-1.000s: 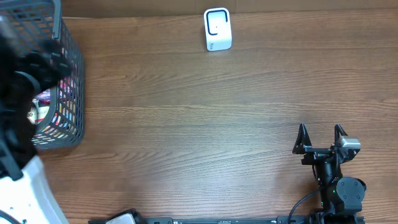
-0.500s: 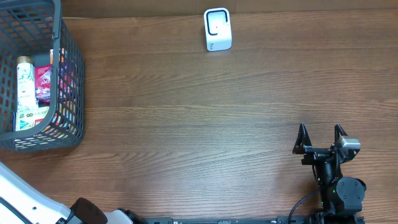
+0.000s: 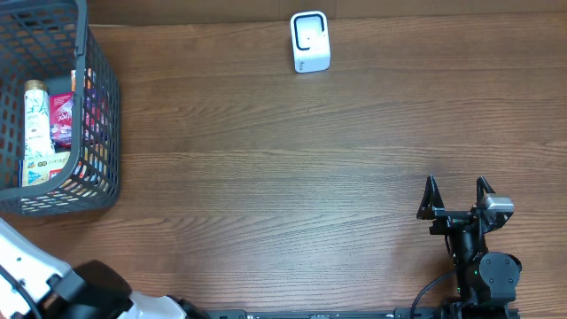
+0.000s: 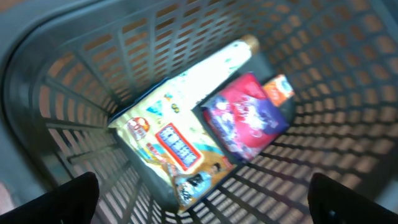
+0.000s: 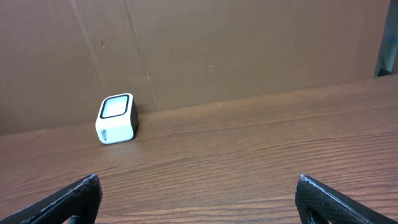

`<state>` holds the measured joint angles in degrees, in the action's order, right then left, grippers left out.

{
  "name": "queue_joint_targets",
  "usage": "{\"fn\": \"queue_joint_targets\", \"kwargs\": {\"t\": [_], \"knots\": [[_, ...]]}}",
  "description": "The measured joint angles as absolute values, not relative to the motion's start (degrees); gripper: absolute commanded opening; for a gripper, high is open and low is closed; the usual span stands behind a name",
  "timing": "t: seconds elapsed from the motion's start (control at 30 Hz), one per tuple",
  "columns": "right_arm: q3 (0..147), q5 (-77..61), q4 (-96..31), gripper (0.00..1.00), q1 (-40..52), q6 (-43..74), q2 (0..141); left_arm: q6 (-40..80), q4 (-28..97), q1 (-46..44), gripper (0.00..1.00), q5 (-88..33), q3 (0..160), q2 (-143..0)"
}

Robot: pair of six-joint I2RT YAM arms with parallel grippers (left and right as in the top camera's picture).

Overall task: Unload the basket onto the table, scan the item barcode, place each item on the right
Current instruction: 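Reach the left gripper into the basket toward the red-purple snack bag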

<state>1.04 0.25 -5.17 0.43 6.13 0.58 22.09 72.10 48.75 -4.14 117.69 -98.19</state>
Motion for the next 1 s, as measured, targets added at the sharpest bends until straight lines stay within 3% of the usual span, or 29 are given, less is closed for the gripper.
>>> {"fn": "queue_joint_targets", "kwargs": {"t": [0.5, 1.0], "knots": [[1.0, 0.3, -5.1, 1.0, 0.4, 6.2, 0.6, 19.9, 63.2, 43.9, 1.0, -0.6, 117.1, -110.0], [1.0, 0.3, -5.1, 1.0, 0.4, 6.2, 0.6, 14.6, 54.6, 39.2, 1.0, -5.5, 116.9, -121.4]]}}
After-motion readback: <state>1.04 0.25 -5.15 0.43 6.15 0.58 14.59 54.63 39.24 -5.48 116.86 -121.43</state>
